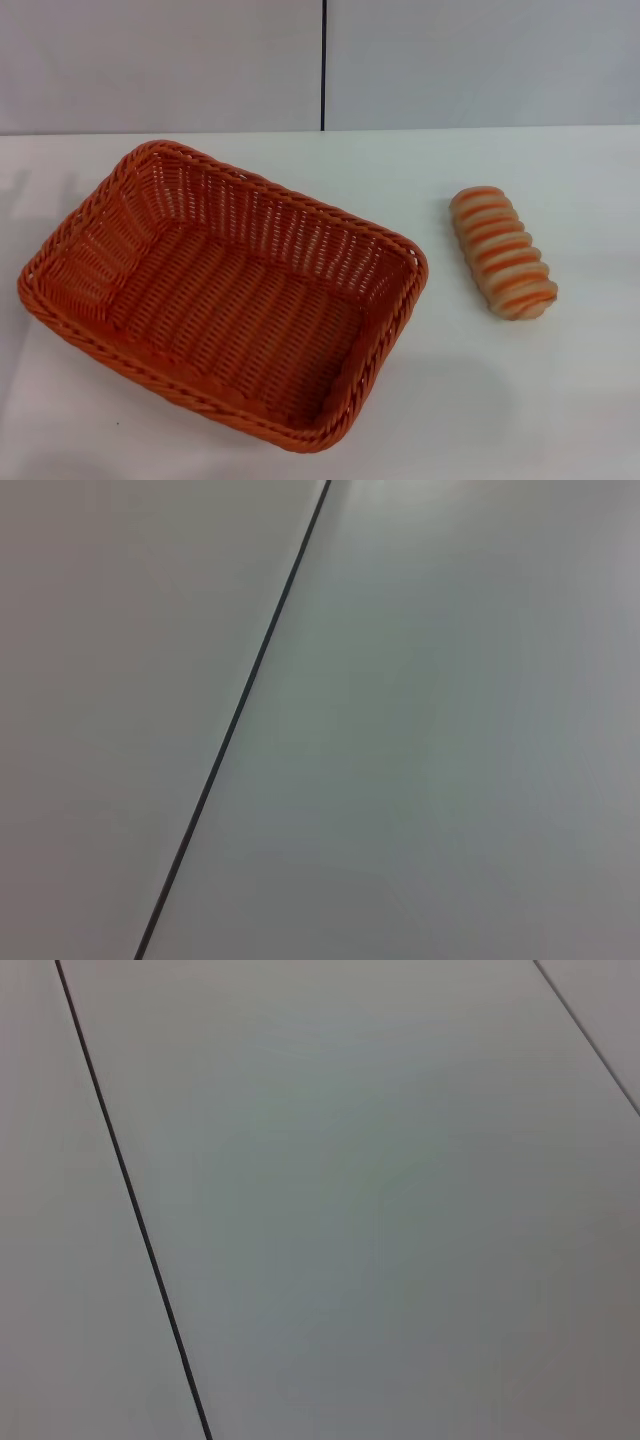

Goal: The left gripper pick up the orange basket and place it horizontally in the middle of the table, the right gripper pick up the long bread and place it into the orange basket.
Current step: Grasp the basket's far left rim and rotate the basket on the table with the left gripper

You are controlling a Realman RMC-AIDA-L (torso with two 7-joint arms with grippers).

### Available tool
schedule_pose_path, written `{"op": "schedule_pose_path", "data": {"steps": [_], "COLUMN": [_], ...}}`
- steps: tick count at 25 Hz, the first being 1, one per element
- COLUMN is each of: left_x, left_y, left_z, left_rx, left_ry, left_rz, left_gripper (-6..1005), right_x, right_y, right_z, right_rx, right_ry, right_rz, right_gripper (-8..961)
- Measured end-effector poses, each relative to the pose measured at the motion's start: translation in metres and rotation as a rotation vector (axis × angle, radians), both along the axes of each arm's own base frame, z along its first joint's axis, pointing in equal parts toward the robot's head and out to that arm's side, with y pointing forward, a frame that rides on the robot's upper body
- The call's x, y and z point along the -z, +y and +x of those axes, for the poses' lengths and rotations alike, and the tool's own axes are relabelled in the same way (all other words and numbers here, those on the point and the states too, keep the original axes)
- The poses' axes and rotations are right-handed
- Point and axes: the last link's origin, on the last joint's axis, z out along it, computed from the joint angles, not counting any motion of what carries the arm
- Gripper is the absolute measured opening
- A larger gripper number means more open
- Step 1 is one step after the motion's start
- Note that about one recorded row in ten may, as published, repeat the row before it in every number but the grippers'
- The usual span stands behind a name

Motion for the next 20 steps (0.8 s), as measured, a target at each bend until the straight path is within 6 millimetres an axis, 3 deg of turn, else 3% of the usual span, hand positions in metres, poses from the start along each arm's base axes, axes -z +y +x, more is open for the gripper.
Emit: {"op": "schedule_pose_path", "data": {"steps": [14,18,20], "left_x": [-0.003,-0.024,-0.024], "left_y": [-0.002,0.004,0.004], "left_z": [-0.004,-0.007,-0.007], "left_rx": [0.017,0.129,0.129], "left_ry": [-0.044,-0.089,-0.089], "left_rz": [-0.037,-0.144,-0.144], "left_gripper": [620,617,615], "right_x": [0.001,0.0,0.0], "right_y": [0.001,0.002,0.002], "right_z": [0.001,0.001,0.001], "right_rx": [0.009,0.008,0.008], "right_ry": [0.008,0.007,0.007], "right_rz": [-0.002,-0.001,-0.001], "right_gripper": [779,776,775]}}
